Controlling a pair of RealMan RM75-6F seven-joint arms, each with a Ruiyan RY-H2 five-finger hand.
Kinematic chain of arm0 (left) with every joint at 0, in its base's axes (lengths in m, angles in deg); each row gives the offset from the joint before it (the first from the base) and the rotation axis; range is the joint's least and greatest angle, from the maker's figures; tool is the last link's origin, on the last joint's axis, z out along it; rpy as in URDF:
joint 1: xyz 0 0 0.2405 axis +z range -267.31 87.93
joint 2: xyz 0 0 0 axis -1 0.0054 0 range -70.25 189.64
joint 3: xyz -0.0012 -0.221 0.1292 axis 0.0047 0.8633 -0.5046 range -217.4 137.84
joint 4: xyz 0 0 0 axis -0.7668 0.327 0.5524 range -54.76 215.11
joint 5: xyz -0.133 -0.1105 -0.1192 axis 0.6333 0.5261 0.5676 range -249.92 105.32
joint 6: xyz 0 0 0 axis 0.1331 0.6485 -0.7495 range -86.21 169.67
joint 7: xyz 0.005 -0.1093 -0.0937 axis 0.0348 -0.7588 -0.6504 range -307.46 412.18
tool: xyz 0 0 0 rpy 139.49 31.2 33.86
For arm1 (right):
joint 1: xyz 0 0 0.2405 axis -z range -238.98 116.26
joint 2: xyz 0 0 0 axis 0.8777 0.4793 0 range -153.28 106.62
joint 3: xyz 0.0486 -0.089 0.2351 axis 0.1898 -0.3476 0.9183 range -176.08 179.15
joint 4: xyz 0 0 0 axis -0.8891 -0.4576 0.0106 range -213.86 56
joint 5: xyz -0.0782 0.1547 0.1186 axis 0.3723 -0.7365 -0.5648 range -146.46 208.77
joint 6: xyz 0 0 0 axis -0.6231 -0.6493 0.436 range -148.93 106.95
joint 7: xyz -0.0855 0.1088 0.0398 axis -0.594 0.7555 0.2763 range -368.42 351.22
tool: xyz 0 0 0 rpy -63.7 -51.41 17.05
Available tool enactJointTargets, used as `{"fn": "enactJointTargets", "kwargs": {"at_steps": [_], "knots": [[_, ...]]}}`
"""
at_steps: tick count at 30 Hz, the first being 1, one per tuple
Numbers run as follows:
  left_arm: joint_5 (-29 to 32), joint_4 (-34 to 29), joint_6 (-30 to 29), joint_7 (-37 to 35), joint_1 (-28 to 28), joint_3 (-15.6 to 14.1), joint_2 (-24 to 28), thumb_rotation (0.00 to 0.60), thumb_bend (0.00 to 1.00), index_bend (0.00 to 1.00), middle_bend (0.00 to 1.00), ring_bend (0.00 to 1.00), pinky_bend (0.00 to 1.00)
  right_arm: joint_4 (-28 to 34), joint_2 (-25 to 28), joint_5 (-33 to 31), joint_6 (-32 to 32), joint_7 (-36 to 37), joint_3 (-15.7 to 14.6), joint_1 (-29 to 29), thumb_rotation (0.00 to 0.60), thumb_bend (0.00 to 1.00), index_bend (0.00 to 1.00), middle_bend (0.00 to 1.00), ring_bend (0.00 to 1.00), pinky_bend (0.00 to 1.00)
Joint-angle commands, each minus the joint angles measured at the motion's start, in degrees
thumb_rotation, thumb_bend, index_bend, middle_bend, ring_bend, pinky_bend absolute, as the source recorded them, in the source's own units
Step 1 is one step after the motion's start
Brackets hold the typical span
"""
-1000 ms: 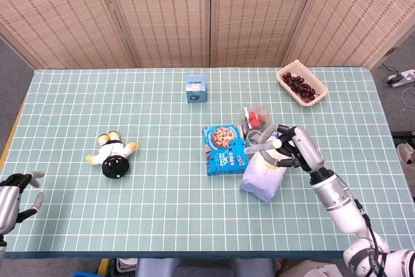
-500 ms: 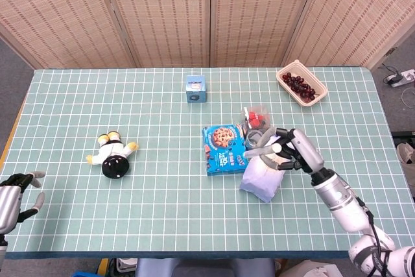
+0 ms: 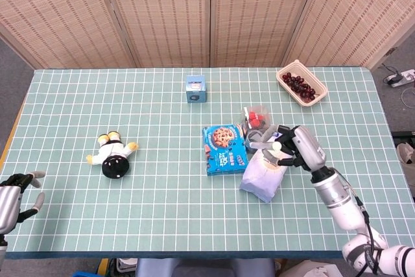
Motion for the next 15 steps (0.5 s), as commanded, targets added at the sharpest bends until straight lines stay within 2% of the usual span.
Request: {"fn": "enactJointTargets", "kwargs": {"at_steps": [1,7,15], "knots": [[0.0,0.0,0.0,0.1,0.0,0.0,0.0,0.6,0.4,0.39,0.46,0.33,0.49,-2.3,-1.3,-1.6,-1.6,1.6,1.6,0.2,0.6,0.5,0.67,1.0,1.0,1.0],[0.2,0.0,0.2,0.1,-0.1,0.0,0.0,0.6,0.4,0.39,0.46,0.33,0.49,-5.8,-3.3,-4.0,-1.0,3.0,3.0,-0.5,0.6,0.5,0.67,1.0,1.0,1.0],[0.3,0.1,0.1,-0.4,0.0,0.1,0.1,0.6,0.4,0.39,0.46,0.33,0.49,-8.5,-5.2,-5.9,1.9,5.7,3.4,-1.7,0.6,0.5,0.67,1.0,1.0,1.0]]}}
